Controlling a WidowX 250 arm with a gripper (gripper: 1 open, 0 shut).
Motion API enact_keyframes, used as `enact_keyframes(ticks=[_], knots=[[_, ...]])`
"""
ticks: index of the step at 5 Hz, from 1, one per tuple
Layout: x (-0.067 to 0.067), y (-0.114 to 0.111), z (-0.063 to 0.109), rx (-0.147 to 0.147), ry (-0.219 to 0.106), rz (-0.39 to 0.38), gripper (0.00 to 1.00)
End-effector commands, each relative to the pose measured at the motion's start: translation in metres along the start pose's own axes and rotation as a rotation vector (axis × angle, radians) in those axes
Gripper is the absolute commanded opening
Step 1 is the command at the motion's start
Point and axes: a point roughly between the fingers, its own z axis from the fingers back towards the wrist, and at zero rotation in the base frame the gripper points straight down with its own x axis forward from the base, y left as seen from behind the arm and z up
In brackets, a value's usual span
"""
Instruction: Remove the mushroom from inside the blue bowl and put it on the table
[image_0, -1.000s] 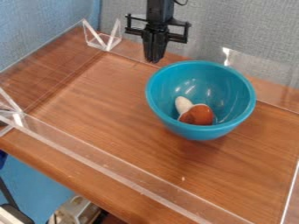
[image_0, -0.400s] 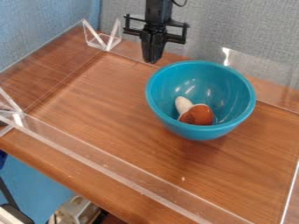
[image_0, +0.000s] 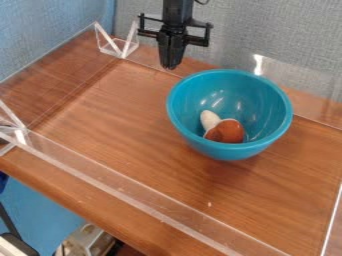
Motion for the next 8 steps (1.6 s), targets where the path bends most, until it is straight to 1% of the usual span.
enact_keyframes(ticks=[1, 3, 6, 7, 8], knots=[[0.005, 0.0, 0.018, -0.002, -0.062, 0.007, 0.0], [0.008, -0.002, 0.014, 0.001, -0.058, 0.016, 0.0], [0.01, 0.009, 0.015, 0.008, -0.064, 0.056, 0.0], [0.003, -0.006, 0.02, 0.008, -0.077, 0.024, 1.0], [-0.004, -0.022, 0.025, 0.009, -0.091, -0.012, 1.0]])
